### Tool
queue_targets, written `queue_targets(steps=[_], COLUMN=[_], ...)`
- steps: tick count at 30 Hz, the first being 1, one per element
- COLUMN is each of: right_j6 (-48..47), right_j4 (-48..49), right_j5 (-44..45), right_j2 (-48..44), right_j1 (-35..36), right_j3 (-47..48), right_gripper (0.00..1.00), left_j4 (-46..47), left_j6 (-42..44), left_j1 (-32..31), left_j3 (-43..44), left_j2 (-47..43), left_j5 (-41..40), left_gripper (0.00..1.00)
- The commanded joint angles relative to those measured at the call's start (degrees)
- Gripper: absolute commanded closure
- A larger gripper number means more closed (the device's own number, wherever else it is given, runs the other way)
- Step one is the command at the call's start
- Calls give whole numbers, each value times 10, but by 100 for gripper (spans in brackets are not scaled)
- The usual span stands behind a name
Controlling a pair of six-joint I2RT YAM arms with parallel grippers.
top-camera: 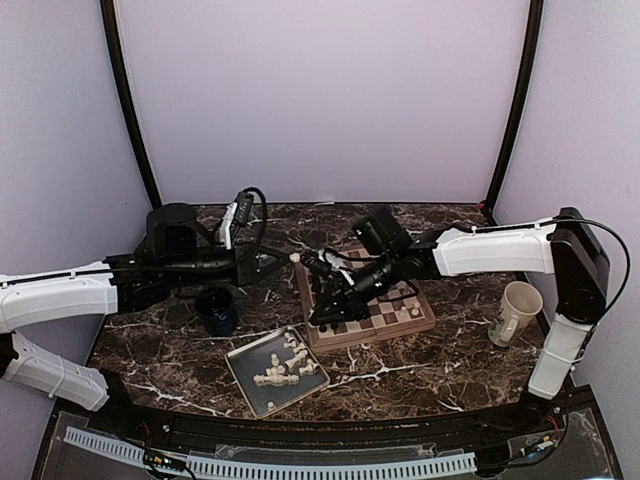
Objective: Set up the chess pieces on the board
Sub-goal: Pass from the left arm to the right, then place the rook on the chessboard.
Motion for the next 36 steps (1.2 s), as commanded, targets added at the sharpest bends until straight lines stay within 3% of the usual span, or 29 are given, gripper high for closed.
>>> queue_targets(steps=[1, 4, 15, 22, 26, 36], right_j6=[-62, -90, -155, -144, -134, -124], right_j4=[-84, -119, -187, -192, -187, -181], right_j5=[25, 34, 92, 96, 82, 69], right_j2=[-41, -69, -233, -304, -325, -334], right_j1=[-52, -90, -236, -311, -348, -370], right_j3=[-45, -69, -136, -172, -184, -189], right_gripper=[94, 94, 94, 93, 93, 92], left_j4=[-87, -135, -448, -594, -604, -583], left_j6=[78, 98, 250, 327, 350, 375], left_j1=[9, 14, 10, -16, -28, -56], left_j3=[81, 147, 577, 807, 863, 876], left_j2=[41, 99, 446, 629, 685, 735], left_j5=[-13, -6, 13, -37, -60, -65], left_gripper=[98, 98, 97, 97, 97, 97])
